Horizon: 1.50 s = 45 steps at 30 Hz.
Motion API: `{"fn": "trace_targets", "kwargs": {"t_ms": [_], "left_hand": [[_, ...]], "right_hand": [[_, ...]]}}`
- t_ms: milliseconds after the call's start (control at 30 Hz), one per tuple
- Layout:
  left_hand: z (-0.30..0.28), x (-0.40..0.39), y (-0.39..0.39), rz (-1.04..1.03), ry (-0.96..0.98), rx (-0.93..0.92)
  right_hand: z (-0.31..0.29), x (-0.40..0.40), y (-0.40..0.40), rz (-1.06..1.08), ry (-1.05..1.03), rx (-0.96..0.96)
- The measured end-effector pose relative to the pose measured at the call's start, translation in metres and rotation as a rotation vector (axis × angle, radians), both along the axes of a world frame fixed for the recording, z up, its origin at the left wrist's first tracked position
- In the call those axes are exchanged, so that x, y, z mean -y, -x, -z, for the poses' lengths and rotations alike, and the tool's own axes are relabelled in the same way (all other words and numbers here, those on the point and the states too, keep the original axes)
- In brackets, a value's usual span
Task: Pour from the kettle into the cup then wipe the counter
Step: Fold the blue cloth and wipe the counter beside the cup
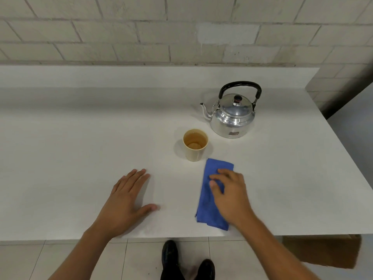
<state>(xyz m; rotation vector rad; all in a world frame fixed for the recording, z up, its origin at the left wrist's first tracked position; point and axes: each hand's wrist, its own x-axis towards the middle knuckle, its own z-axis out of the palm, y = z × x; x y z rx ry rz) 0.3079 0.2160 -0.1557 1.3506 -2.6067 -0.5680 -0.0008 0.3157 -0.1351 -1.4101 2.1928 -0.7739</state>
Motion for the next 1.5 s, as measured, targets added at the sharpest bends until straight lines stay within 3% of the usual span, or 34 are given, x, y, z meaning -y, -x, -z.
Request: {"fn": "trace_targets", "kwargs": {"t_ms": [100, 233, 367, 533, 700, 900, 1067, 1233, 1500], "left_hand": [[-0.009, -0.013, 0.037, -0.090, 0.036, -0.109], [-0.012, -0.047, 0.103, -0.196, -0.049, -0.270], [-0.011, -0.066, 0.151, -0.214, -0.094, -0.134], [-0.013, -0.079, 0.175, -0.125, -0.028, 0.084], [-0.015, -0.085, 0.180, -0.164, -0.142, 0.010], [-0.025, -0.091, 0.177, -0.184, -0.334, -0.048], [-0.029, -0.101, 0.152, -0.152, -0.442, -0.086], [-0.039, -0.082, 0.097, -0.378, -0.622, -0.323], [-0.051, -0.008, 0.011, -0.716, -0.517, -0.682]], "right_hand": [[-0.016, 0.022, 0.037, -0.026, 0.025, -0.032], [-0.022, 0.048, 0.066, -0.147, -0.092, -0.105], [-0.020, 0.060, 0.068, -0.274, -0.256, -0.152], [-0.016, 0.058, 0.064, -0.299, -0.308, -0.187], [-0.015, 0.048, 0.065, -0.249, -0.315, -0.120], [-0.028, 0.035, 0.062, -0.140, -0.157, 0.044], [-0.034, 0.020, 0.059, -0.092, -0.211, 0.202], [-0.038, 0.020, 0.035, -0.109, -0.228, 0.387], [-0.033, 0.050, -0.040, -0.118, -0.241, 0.700]]}}
